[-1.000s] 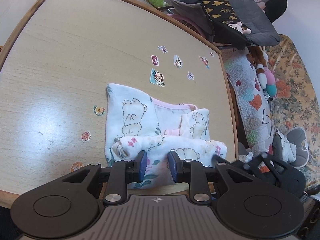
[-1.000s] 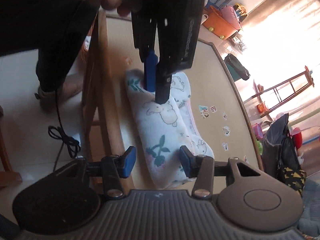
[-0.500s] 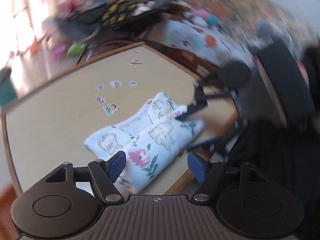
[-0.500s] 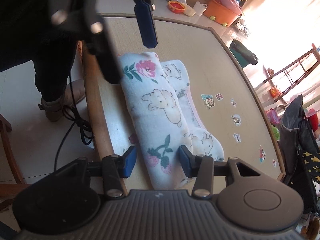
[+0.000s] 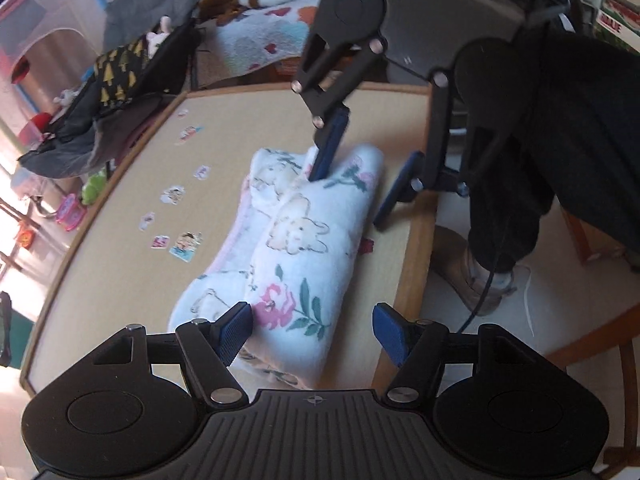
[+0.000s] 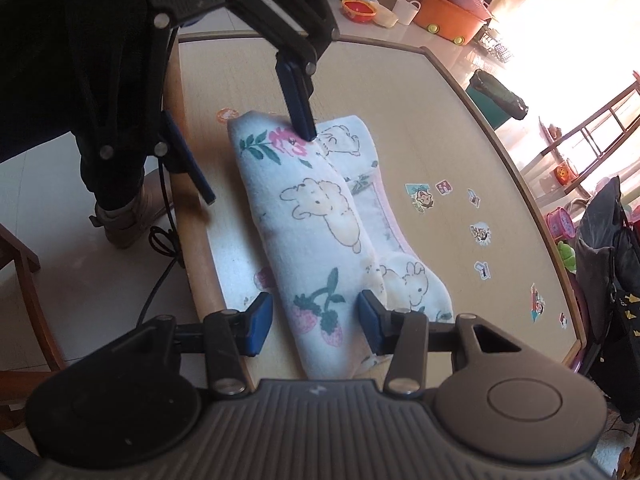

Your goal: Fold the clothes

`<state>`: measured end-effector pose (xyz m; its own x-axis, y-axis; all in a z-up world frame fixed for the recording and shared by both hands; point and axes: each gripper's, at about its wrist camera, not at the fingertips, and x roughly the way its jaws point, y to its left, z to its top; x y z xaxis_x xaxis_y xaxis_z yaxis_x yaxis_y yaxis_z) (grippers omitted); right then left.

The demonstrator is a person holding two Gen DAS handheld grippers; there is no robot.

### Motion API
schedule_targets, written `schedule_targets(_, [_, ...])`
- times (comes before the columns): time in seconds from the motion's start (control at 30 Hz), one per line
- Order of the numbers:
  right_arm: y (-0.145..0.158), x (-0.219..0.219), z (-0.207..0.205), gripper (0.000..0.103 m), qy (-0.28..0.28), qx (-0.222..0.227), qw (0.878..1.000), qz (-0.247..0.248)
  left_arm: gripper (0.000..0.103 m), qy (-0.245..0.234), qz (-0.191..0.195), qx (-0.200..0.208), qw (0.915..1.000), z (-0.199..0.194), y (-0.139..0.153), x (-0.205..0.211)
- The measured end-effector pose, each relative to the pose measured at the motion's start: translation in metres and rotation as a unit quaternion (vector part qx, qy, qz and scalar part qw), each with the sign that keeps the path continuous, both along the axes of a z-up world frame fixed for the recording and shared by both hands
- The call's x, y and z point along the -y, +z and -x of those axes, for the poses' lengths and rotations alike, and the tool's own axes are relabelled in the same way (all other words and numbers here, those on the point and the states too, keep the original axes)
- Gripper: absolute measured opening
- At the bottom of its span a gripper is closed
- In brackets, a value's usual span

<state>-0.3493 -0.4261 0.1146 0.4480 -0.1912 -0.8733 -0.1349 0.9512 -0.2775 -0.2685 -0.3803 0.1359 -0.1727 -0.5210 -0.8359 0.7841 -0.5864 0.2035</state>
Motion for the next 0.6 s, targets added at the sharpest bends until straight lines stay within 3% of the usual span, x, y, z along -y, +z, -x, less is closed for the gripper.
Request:
schedule_targets(0.17, [0.003, -0.003, 0.002, 0.047, 0.006, -0.001, 1.000, 0.017, 0.067, -0.020, -0.008, 0.015, 0.9996, 0.004, -0.010, 0.008])
schedule_targets(0.43, [-0.008, -0.010, 0.010, 0.047, 0.045, -0.003, 0.996, 0.075, 0.067, -0.013, -0.019, -0.016, 0.9996, -0.004, -0.014, 0.018])
schedule_targets(0.6, [-0.004, -0.002, -0.007, 0.041, -0.001, -0.017, 0.999, 0.046, 0.067, 0.005, -0.031, -0.049, 0.9983, -0.009, -0.017, 0.021])
